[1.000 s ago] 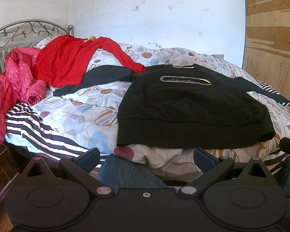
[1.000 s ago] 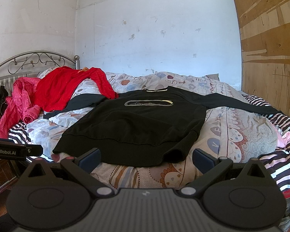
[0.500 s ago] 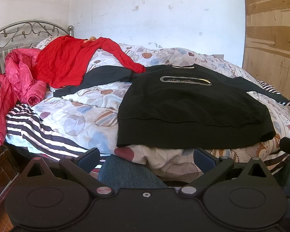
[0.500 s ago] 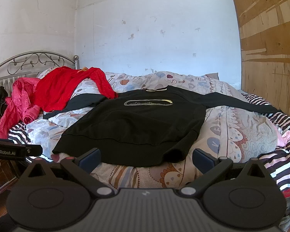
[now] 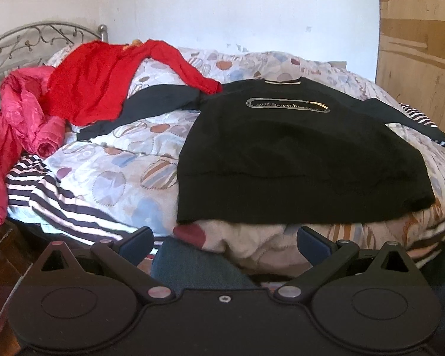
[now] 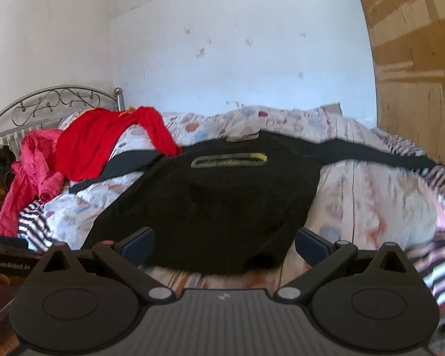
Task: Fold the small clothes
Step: 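Move both tools toward the black shirt, right tool reaching its sleeve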
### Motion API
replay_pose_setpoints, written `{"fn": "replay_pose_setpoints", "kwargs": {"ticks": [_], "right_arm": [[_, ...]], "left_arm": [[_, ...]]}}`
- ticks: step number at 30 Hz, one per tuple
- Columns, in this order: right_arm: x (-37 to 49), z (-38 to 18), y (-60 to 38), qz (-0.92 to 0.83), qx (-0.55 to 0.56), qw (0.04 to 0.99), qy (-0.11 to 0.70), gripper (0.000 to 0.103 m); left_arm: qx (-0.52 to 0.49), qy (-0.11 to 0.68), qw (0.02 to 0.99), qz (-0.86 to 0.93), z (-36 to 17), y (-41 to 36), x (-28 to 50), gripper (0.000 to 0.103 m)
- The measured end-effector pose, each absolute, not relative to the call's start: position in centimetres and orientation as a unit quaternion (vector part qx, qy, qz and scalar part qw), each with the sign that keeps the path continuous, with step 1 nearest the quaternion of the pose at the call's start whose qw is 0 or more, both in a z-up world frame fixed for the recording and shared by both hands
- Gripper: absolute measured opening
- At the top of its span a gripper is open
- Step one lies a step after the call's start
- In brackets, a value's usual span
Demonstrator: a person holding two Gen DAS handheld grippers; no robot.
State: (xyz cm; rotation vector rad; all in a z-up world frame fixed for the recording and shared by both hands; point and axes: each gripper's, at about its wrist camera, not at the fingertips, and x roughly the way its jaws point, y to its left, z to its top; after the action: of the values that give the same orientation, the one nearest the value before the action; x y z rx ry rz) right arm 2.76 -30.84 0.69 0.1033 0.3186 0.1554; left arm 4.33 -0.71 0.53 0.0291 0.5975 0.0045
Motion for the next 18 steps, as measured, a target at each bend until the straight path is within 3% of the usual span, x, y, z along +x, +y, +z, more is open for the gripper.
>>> {"fn": "replay_pose_setpoints", "kwargs": {"ticks": [7, 13, 18], "right_arm": [[8.2, 3.0, -35.0, 0.028, 0.058, 0.992, 0.11, 0.103], [14.1, 2.2, -41.9, -0.006, 0.107, 0.987, 0.121, 0.103], [18.6, 1.0, -48.3, -0.053, 0.086, 0.988, 0.12, 0.103]], "left_arm": [[0.021, 0.271, 0.962, -0.017, 3.2, -3.2, 10.0, 0.102], [0.024, 0.266, 0.963, -0.049, 4.7, -6.4, 16.0, 0.102], [0.024, 0.263, 0.962, -0.073, 4.8, -9.7, 21.9, 0.102]]}}
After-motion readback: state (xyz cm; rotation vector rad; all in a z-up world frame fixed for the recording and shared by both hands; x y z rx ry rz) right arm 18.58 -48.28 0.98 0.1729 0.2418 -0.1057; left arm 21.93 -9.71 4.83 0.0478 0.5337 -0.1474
